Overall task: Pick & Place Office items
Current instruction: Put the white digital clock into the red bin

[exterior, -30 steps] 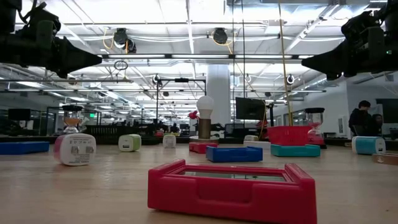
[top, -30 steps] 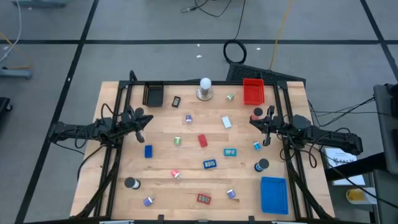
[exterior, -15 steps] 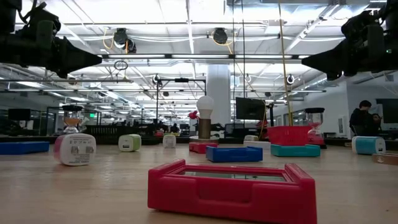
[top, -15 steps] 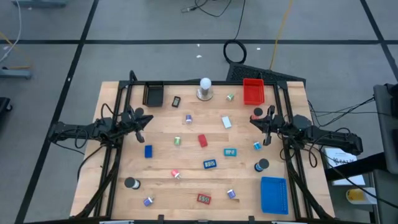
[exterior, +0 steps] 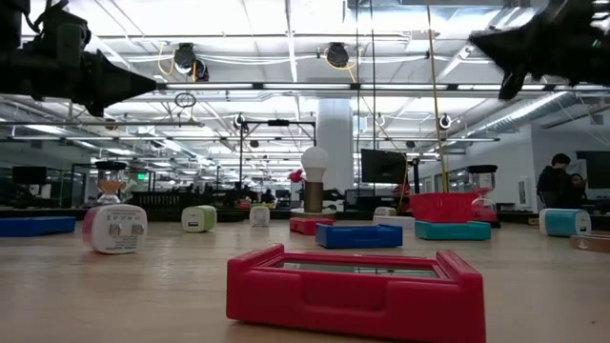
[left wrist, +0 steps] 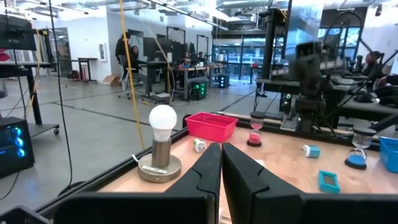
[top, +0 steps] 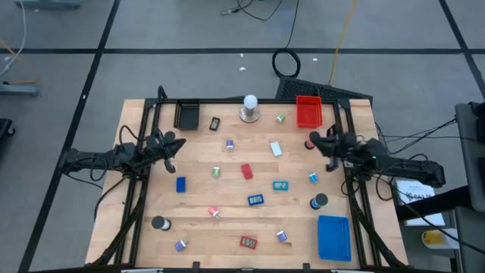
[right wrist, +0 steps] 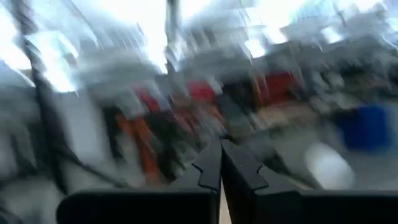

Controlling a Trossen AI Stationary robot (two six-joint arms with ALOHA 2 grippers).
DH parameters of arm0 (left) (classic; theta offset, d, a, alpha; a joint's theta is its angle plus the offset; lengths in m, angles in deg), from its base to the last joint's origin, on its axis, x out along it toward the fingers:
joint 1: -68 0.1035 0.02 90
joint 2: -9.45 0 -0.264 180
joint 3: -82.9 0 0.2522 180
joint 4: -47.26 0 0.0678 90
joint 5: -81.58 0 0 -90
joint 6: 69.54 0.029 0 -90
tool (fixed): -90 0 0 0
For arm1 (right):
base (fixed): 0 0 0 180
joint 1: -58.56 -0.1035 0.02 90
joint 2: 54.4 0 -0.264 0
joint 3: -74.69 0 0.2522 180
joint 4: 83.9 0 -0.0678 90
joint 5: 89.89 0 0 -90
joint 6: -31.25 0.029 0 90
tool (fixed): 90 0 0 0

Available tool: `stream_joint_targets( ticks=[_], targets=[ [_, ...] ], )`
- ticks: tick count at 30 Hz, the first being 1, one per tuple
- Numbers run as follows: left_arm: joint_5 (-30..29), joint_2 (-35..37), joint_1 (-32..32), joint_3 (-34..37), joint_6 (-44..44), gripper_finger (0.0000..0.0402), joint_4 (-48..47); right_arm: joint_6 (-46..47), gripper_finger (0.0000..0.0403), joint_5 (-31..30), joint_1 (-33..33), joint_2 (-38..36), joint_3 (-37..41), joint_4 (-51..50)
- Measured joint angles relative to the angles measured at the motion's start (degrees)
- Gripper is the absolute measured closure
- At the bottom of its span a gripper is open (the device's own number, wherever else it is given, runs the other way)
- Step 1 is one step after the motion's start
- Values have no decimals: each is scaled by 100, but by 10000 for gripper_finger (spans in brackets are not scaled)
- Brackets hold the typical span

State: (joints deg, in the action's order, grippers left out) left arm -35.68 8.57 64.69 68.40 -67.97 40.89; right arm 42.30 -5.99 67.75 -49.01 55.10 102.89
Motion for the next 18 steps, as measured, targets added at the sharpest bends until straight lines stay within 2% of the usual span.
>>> stream_joint_targets(
  ticks=[3, 5, 13, 18],
  targets=[
    [3, 0, 48, -2, 10, 382, 0, -133, 402, -836, 6, 746, -428, -288],
    [14, -7, 80, -7, 66, 383, -3, -165, 402, -1037, 6, 1350, -662, -298],
    [26, -220, 146, -23, -301, 396, -367, -168, 402, -1321, 8, 3720, -1706, -403],
    [78, -533, 146, -24, -539, 398, -348, -197, 403, -1320, 8, 4724, -2475, -850]
  ],
)
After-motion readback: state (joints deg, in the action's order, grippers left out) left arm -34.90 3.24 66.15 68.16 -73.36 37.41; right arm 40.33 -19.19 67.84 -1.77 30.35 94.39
